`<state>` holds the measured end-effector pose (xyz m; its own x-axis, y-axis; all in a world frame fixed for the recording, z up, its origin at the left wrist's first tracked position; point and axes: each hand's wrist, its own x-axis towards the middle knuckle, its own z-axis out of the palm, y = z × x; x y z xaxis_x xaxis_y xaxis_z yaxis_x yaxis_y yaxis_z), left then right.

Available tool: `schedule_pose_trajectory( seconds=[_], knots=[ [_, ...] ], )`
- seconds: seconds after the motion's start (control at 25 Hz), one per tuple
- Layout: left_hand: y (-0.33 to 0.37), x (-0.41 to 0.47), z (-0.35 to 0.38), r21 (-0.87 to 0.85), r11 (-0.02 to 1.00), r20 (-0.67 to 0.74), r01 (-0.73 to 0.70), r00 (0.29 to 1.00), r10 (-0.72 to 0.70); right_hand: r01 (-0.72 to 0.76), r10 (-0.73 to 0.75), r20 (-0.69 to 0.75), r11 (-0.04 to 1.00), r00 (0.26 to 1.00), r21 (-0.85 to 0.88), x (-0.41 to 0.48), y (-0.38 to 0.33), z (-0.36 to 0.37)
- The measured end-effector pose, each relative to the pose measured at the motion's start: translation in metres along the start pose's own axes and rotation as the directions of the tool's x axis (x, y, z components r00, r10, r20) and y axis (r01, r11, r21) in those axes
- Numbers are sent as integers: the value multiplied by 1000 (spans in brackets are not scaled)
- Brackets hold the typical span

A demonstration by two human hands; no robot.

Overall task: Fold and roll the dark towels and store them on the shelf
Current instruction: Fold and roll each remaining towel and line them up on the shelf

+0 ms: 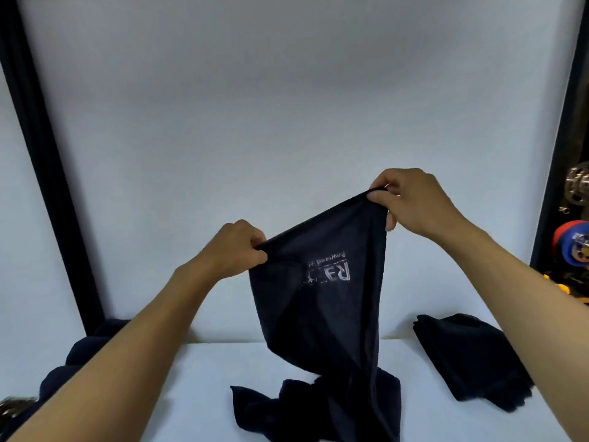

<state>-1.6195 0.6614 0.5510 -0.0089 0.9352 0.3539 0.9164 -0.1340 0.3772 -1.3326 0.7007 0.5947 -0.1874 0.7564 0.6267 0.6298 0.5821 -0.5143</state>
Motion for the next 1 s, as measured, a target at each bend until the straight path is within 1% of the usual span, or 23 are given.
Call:
schedule_pose_trajectory(
  seconds=[0.12,0.2,0.28,0.32,0.36,0.4,0.44,0.48,0.52,0.56,0.64,0.72,0.8,0.88,0.92,0.96,1.0],
  knots=[
    [-29,8,-9,77,995,60,65,996,-69,-154,171,-53,960,984,236,8,19,-5],
    [-38,19,-10,120,988,27,101,994,-105,-224,252,-36,909,967,352,17,35,2],
    [-35,37,-14,106,977,-95,187,980,-177,-248,282,-24,879,959,406,35,49,10],
    [-30,50,-18,37,974,-181,223,960,-213,-241,282,-33,868,959,434,48,54,10],
    [-25,65,-28,-77,969,-277,235,929,-247,-218,277,-57,853,959,474,64,56,7],
    [-16,81,-44,-220,953,-372,207,885,-279,-177,262,-91,834,961,523,83,53,-1],
    [-5,96,-65,-366,919,-456,144,833,-312,-128,240,-126,811,963,571,101,45,-13],
    [6,109,-90,-466,883,-543,49,773,-330,-71,213,-161,785,964,616,117,33,-27],
    [22,118,-120,-505,861,-634,-58,702,-325,2,174,-204,756,963,654,134,16,-45],
    [38,122,-150,-503,849,-714,-161,631,-303,73,136,-246,725,960,684,147,-4,-62],
    [71,117,-204,-436,840,-834,-324,497,-241,195,73,-326,671,943,716,159,-42,-96],
    [89,101,-240,-357,840,-896,-409,404,-184,293,33,-395,614,918,733,154,-71,-122],
    [91,74,-255,-304,846,-921,-438,361,-144,339,14,-429,591,903,732,135,-86,-137],
    [81,41,-256,-232,887,-940,-399,325,-100,343,-2,-434,616,901,709,106,-94,-142],
    [75,24,-253,-228,888,-941,-399,325,-95,335,-5,-432,638,902,693,89,-96,-143],
    [71,7,-247,-274,856,-925,-438,364,-110,323,-4,-426,658,905,680,71,-97,-145],
    [69,-10,-239,-354,793,-894,-496,429,-131,309,2,-418,670,908,675,53,-98,-146]
  ],
)
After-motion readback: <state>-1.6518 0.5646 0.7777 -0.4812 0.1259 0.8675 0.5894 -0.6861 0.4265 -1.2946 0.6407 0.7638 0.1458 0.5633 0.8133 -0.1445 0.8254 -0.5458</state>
